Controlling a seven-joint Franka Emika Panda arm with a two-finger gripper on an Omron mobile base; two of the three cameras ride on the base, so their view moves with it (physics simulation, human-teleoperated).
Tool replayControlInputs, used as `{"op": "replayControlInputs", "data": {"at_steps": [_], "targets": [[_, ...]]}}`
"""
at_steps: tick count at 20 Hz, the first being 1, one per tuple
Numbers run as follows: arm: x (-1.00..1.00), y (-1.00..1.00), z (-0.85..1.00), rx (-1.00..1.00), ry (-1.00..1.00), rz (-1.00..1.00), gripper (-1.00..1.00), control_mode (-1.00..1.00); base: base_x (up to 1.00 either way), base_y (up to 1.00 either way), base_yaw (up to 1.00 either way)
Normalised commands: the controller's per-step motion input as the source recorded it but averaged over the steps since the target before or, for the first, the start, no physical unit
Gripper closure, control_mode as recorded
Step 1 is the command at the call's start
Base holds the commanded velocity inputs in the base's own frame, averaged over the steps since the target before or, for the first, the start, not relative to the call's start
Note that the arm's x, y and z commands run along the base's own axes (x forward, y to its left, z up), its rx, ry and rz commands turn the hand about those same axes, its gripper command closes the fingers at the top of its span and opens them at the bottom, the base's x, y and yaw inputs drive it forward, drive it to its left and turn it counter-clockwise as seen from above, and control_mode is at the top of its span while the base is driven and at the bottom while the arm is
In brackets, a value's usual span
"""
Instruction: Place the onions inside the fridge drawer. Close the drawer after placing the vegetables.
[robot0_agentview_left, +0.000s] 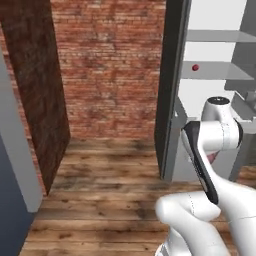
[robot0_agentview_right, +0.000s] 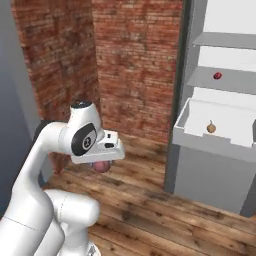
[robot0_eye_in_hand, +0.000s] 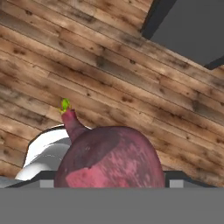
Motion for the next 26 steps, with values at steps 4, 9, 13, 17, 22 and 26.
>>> {"op": "replayControlInputs", "data": {"at_steps": [4,9,13,17,22,26], "targets": [[0.00,0.00,0.00,0.00,0.00,0.00,1.00,1.00,0.99,0.62,-0.71],[0.00,0.00,0.00,0.00,0.00,0.00,1.00,1.00,1.00,0.06,-0.48],[0.00,0.00,0.00,0.00,0.00,0.00,1.00,1.00,0.99,0.00,-0.43],[0.00,0.00,0.00,0.00,0.00,0.00,1.00,1.00,0.96,0.00,-0.37],[0.00,0.00,0.00,0.00,0.00,0.00,1.00,1.00,0.79,0.01,-0.29],[0.00,0.00,0.00,0.00,0.00,0.00,1.00,1.00,0.12,-0.33,-0.15]]}}
